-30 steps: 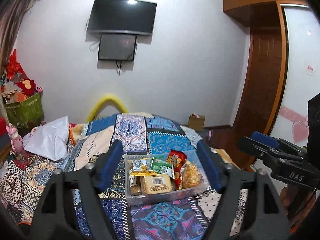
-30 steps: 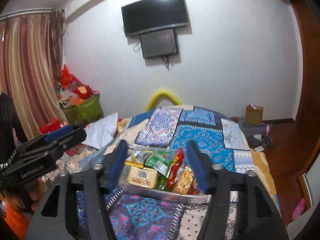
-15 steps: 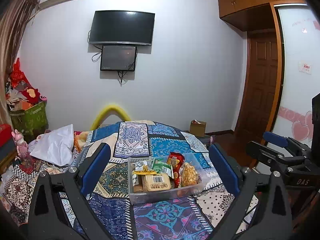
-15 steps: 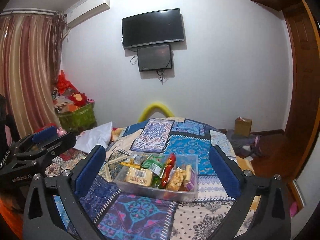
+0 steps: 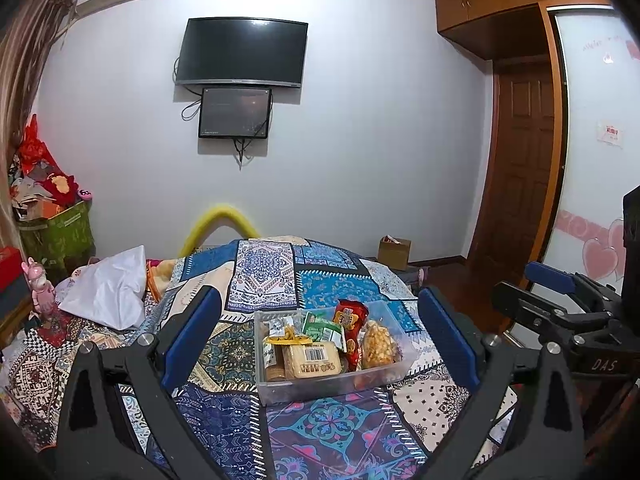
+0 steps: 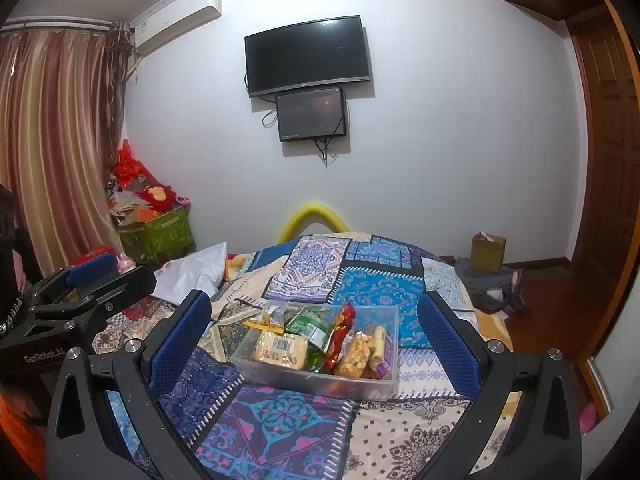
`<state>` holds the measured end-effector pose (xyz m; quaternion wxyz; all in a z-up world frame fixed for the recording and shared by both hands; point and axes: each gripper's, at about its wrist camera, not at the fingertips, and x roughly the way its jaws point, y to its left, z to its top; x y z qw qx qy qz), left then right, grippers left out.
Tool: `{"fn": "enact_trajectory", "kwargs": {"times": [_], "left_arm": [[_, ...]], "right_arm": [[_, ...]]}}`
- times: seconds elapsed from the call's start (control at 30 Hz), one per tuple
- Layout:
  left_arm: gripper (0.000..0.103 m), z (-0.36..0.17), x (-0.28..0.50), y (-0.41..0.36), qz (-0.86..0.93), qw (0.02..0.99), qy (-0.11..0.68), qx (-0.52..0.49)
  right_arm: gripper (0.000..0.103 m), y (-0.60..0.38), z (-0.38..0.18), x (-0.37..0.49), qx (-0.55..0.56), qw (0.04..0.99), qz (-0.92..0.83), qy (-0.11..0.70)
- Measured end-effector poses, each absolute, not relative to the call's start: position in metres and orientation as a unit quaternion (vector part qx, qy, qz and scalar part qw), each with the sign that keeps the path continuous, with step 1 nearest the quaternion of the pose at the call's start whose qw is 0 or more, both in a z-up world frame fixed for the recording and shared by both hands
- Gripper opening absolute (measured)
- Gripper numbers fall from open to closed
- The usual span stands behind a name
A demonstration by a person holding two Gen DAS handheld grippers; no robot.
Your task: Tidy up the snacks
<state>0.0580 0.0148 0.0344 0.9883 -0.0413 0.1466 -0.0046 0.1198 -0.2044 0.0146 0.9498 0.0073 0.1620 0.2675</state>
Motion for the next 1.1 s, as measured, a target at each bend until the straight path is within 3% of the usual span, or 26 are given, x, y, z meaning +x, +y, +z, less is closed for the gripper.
{"fn": "enact_trajectory", "kwargs": {"times": [1.1], "left_arm": [[0.1,0.0326,0.0587,0.0115,-0.018,0.987,0.156,-0.037]], "right_arm": [[0.103,-0.207,0.0158,0.1161,0.012,0.951,0.264,0.163]]}}
